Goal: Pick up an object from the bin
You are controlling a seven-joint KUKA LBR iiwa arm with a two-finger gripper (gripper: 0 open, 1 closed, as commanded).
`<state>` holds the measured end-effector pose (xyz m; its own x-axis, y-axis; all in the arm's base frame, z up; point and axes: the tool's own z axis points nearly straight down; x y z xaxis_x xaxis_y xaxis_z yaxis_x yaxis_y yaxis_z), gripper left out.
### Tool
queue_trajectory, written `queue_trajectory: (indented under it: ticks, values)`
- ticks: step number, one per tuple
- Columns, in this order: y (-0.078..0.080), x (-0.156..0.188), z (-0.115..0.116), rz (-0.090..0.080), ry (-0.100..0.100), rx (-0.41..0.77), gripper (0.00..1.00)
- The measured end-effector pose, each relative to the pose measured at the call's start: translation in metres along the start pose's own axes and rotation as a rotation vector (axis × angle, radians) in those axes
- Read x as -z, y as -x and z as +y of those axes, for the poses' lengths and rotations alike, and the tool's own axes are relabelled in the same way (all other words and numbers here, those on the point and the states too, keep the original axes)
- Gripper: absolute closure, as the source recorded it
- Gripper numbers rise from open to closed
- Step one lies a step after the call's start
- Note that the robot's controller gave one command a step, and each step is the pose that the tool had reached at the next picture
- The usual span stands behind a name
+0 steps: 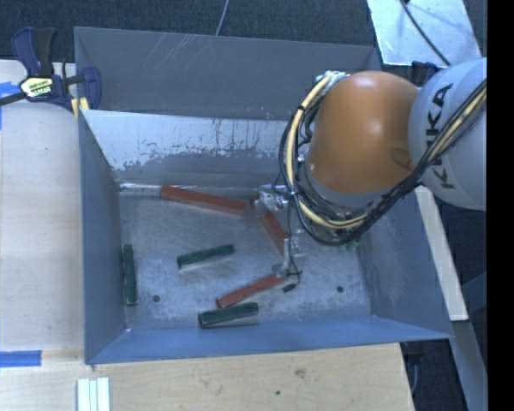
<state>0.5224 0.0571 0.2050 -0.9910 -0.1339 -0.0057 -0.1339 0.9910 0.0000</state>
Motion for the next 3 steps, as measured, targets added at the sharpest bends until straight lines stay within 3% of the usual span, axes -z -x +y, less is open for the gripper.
queue_trajectory:
  ticks: [1, 2, 3]
  values:
    - [-0.014, -0.079, -0.003, -0.001, -0.001, 0.168, 0.0]
    - [0.0, -0.133, -0.024, 0.0, 0.0, 0.419, 0.0]
    - [-0.008, -0.136, -0.015, 0.005, 0.001, 0.469, 0.0]
